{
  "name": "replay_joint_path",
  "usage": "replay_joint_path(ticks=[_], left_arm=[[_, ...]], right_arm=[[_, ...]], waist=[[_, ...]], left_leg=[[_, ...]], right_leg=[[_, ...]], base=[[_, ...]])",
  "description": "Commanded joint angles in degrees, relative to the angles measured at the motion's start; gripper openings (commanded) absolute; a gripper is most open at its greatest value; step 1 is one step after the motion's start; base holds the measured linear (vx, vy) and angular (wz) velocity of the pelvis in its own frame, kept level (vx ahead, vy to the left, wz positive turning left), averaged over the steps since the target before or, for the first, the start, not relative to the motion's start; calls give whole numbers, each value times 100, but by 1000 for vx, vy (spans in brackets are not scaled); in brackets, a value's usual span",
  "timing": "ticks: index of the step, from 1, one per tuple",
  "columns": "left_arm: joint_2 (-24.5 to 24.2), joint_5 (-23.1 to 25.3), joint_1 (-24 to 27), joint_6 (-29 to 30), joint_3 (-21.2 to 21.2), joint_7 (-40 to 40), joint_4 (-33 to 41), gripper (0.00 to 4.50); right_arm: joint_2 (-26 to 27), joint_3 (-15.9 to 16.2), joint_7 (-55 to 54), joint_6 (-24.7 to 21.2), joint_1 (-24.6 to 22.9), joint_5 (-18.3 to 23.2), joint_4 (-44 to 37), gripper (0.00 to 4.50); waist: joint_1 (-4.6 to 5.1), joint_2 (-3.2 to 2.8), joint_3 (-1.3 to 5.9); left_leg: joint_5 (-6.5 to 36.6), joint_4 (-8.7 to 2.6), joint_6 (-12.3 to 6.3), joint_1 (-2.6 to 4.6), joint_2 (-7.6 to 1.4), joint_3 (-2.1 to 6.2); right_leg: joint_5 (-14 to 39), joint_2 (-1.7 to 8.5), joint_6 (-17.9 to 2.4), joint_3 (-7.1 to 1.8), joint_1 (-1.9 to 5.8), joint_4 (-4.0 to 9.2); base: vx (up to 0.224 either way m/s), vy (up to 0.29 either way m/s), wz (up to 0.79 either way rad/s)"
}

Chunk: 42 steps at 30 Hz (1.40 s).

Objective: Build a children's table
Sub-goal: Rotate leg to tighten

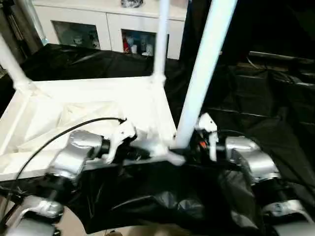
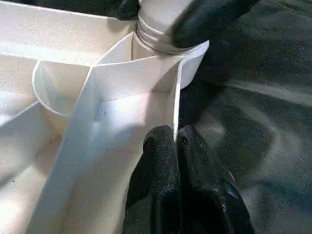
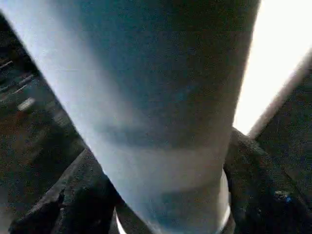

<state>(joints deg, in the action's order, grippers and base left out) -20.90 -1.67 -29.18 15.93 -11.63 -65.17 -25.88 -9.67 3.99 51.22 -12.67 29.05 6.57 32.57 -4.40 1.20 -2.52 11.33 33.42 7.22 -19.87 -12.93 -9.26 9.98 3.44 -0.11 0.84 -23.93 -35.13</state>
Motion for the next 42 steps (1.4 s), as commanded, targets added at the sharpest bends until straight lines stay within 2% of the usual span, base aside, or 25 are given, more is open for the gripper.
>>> replay_joint_path(ticks=[1,4,5,7,8,10,12,15,18,23,25,27,28,29,32,37,38,42], left_arm=[[540,-45,-377,70,-29,712,13,0],[849,44,-502,140,0,1218,-104,0],[989,82,-552,166,16,1420,-155,0],[1037,99,-561,173,4,1455,-162,0],[1085,114,-560,176,-15,1478,-153,0],[1158,103,-538,174,-50,1461,-109,0],[1167,106,-513,152,-69,1419,-71,0],[1069,81,-439,132,-81,1277,11,0],[915,31,-357,126,-83,1053,118,0],[621,-110,-244,13,-71,507,241,0],[458,-171,-180,-81,-101,179,312,0],[418,-197,-157,-98,-101,98,341,0],[321,-237,-119,-119,-96,-59,390,0],[291,-245,-111,-128,-95,-104,399,0],[122,-316,-50,-84,-112,-414,501,0],[-129,-370,36,-44,-213,-837,597,0],[-208,-366,55,-37,-246,-956,610,0],[-288,-351,61,-27,-276,-1072,615,0]], right_arm=[[686,320,-743,33,73,-146,381,259],[1065,205,-1492,111,192,-233,649,259],[1212,182,-1721,127,243,-259,729,259],[1264,193,-1768,161,260,-279,754,259],[1299,246,-1761,239,267,-320,754,259],[1346,257,-1617,309,281,-286,749,259],[1356,175,-1529,304,314,-208,771,315],[1231,163,-1353,321,326,-170,743,331],[996,271,-988,329,310,-195,641,372],[531,423,-74,281,256,-58,325,372],[318,439,404,139,231,93,124,372],[264,437,533,83,223,135,71,372],[115,463,873,3,196,186,-36,372],[65,479,976,-14,187,199,-67,372],[-211,594,1490,-124,140,240,-218,372],[-493,749,1976,-276,112,216,-340,372],[-570,797,2092,-328,102,192,-384,348],[-649,848,2204,-394,96,178,-422,329]], waist=[[39,-9,295],[96,-16,290],[102,-51,300],[101,-36,304],[89,-60,307],[91,-43,317],[92,-53,315],[97,-53,307],[98,-58,312],[98,-45,343],[101,-43,357],[100,-39,360],[101,-24,356],[91,-25,357],[59,-30,345],[15,-37,331],[6,-40,327],[-34,-39,333]], left_leg=[[1266,-433,80,-3,59,-88],[1318,-439,112,-8,62,-79],[1318,-432,112,0,66,-84],[1288,-428,92,-4,65,-86],[1267,-427,59,-12,64,-85],[1188,-419,-3,-33,70,-91],[1148,-420,-28,-39,69,-89],[1246,-429,-43,-37,65,-89],[1292,-430,-58,-32,55,-86],[910,-400,-168,-53,63,-90],[713,-378,-290,-65,65,-98],[642,-369,-345,-56,64,-104],[628,-367,-368,-50,60,-112],[631,-369,-375,-52,59,-105],[697,-366,-408,-26,35,-125],[815,-375,-338,-20,24,-127],[839,-377,-320,-23,21,-125],[824,-377,-268,-12,23,-126]], right_leg=[[1891,276,-944,-123,275,467],[1972,270,-906,-122,260,484],[1881,262,-913,-124,251,488],[1759,258,-942,-126,258,480],[1630,259,-972,-125,266,468],[1416,254,-1009,-123,291,453],[1337,253,-1039,-121,293,445],[1451,256,-1035,-118,290,458],[1468,257,-1039,-116,290,462],[778,246,-1213,-113,339,389],[313,237,-1343,-110,369,338],[143,241,-1424,-110,369,322],[125,243,-1459,-109,362,325],[137,245,-1466,-106,379,319],[225,246,-1511,-102,356,324],[531,251,-1459,-100,345,340],[597,254,-1439,-101,342,343],[637,251,-1406,-106,333,343]], base=[[0,0,0],[0,0,0],[0,0,0],[0,0,0],[0,0,0],[0,0,0],[0,0,0],[0,0,0],[0,0,0],[0,0,0],[0,0,0],[0,0,0],[0,0,0],[0,0,0],[0,0,0],[0,0,0],[0,0,0],[0,0,0]])
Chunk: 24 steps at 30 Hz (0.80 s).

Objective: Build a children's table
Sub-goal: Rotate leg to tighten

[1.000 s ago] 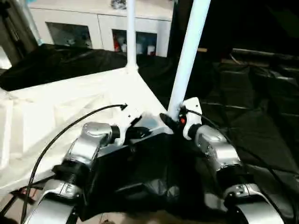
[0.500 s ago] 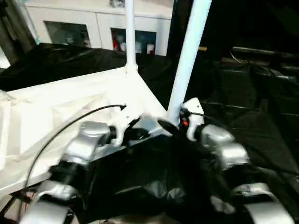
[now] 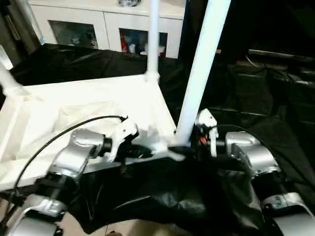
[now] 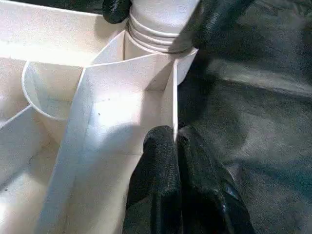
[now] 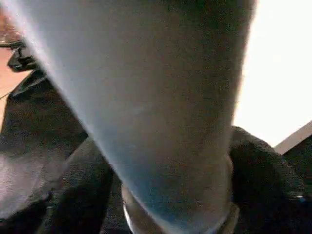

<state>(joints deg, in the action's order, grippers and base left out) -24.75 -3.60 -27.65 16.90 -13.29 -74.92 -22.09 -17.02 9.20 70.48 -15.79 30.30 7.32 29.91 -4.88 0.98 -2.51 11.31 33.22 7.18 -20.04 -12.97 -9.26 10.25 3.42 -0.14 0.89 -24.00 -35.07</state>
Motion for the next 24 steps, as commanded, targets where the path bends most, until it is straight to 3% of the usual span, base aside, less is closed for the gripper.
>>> replay_joint_path(ticks=[1,10,13,17,20,21,24], left_arm=[[83,-158,-92,-125,-113,-115,234,0],[243,-89,-201,-174,-42,271,64,0],[401,-17,-288,-195,30,617,-63,0],[841,149,-551,-206,196,1562,-464,0],[1047,192,-643,-162,240,1916,-571,0],[1331,244,-732,-94,253,2341,-659,0],[1458,252,-723,-63,234,2456,-626,0]], right_arm=[[74,334,296,-91,-29,102,-162,305],[201,338,78,-30,-215,72,-350,263],[367,230,-230,63,-236,62,-266,261],[951,-121,-1419,167,-169,34,119,261],[1182,-164,-1952,255,-153,-92,294,260],[1541,-207,-2740,402,-136,-284,551,259],[1763,-214,-3193,414,-131,-407,657,259]], waist=[[6,-19,328],[-9,0,348],[-2,10,324],[15,12,307],[48,-3,307],[51,-17,311],[49,-13,315]], left_leg=[[860,-359,-252,7,28,-129],[658,-346,-259,-3,38,-126],[833,-355,-215,5,48,-131],[1115,-385,-51,22,56,-110],[1105,-393,21,8,60,-100],[1088,-392,43,10,57,-102],[1092,-395,45,7,65,-98]], right_leg=[[658,253,-1393,-112,332,343],[344,249,-1404,-109,353,307],[674,252,-1353,-116,330,355],[1495,280,-1108,-129,308,437],[1594,274,-999,-127,299,453],[1552,274,-988,-133,285,450],[1540,268,-951,-133,288,450]], base=[[0,0,0],[0,0,0],[0,0,0],[0,0,0],[0,0,0],[0,0,0],[0,0,0]])
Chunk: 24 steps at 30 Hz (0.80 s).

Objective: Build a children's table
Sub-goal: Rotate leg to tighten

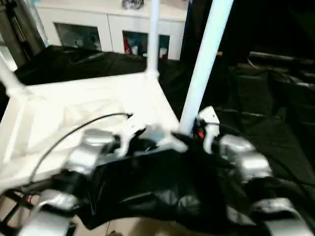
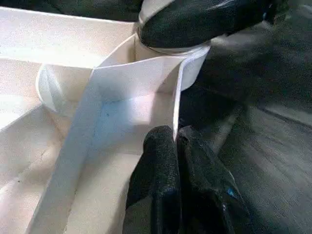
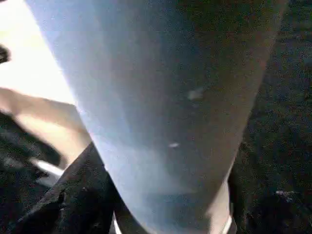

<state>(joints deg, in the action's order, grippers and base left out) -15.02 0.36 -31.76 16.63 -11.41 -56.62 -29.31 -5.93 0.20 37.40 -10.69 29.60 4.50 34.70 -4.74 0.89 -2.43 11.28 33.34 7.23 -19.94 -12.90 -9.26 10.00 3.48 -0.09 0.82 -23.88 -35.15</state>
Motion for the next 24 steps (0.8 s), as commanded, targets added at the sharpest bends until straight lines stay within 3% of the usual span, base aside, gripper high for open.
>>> replay_joint_path(ticks=[1,5,7,11,14,17,20,24], left_arm=[[508,-149,-297,-30,36,623,125,0],[558,-128,-230,-81,-8,520,204,0],[476,-102,-206,-240,-46,390,200,0],[359,-127,-192,-274,-59,244,247,0],[267,-140,-230,-148,-13,209,257,0],[160,-101,-265,-96,-23,124,165,55],[116,-21,-277,-64,-38,167,89,66],[35,87,-281,91,-91,181,20,96]], right_arm=[[699,690,47,-109,-61,-142,191,259],[821,734,1,46,-48,-221,256,259],[799,644,158,-32,-28,-59,226,315],[640,718,297,45,-55,-108,121,349],[437,716,471,111,-90,-111,-3,349],[213,687,587,178,-97,-132,-31,356],[113,655,662,171,-100,-113,-50,356],[-43,594,834,154,-113,-105,-144,356]], waist=[[41,-5,309],[62,-12,315],[72,-22,312],[74,-26,309],[81,-21,315],[74,-24,321],[120,-22,328],[179,-14,331]], left_leg=[[1074,-407,38,-9,63,-96],[1083,-411,-4,-24,66,-92],[1097,-410,-30,-27,67,-94],[1169,-417,-42,-20,58,-94],[1132,-414,-54,-22,54,-93],[1040,-402,-95,-21,58,-103],[937,-402,-117,-70,61,-90],[838,-379,-191,-54,64,-98]], right_leg=[[1525,260,-960,-127,280,454],[1389,250,-965,-120,295,445],[1297,246,-998,-122,298,444],[1342,250,-1015,-120,289,450],[1246,249,-1034,-120,298,439],[1023,244,-1115,-120,307,423],[749,250,-1202,-110,349,389],[596,245,-1292,-115,350,386]], base=[[0,0,0],[0,0,0],[0,0,0],[0,0,0],[0,0,0],[0,0,0],[0,0,0],[0,0,0]])
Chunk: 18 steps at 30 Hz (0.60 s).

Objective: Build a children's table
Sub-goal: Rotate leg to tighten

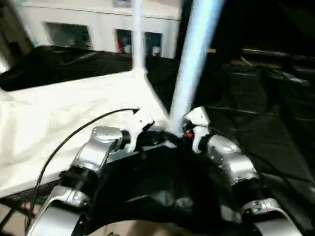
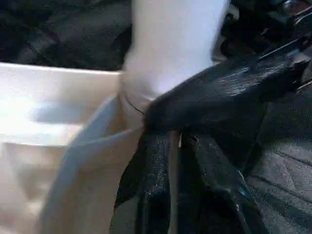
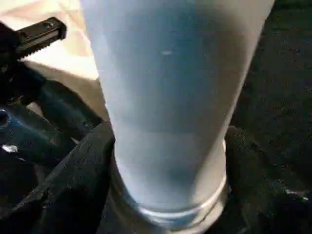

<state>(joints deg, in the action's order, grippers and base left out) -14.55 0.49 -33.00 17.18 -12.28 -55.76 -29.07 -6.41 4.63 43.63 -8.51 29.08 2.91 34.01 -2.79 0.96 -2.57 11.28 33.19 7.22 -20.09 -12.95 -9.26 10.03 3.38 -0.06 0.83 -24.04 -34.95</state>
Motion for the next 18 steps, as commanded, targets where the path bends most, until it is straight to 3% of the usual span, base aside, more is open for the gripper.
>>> replay_joint_path(ticks=[1,11,12,18], left_arm=[[-34,107,-153,99,-13,122,-24,96],[-361,0,-120,-5,59,-44,147,96],[-384,5,-111,-9,53,-64,169,126],[-718,-100,142,288,51,-374,630,153]], right_arm=[[-45,135,275,-67,-64,57,-95,356],[-282,116,431,21,-21,91,-51,356],[-286,112,432,22,-23,92,-54,356],[-414,76,558,-2,-73,136,-158,356]], waist=[[-12,-14,342],[-9,-2,330],[-2,-9,330],[22,-25,327]], left_leg=[[851,-361,-211,-33,66,-103],[918,-365,-232,-20,60,-104],[949,-369,-216,-22,61,-101],[978,-370,-188,-11,48,-102]], right_leg=[[584,250,-1320,-116,367,370],[715,258,-1359,-114,360,376],[787,257,-1347,-115,359,376],[794,248,-1357,-112,342,366]], base=[[0,0,0],[0,0,0],[0,0,0],[0,0,0]])
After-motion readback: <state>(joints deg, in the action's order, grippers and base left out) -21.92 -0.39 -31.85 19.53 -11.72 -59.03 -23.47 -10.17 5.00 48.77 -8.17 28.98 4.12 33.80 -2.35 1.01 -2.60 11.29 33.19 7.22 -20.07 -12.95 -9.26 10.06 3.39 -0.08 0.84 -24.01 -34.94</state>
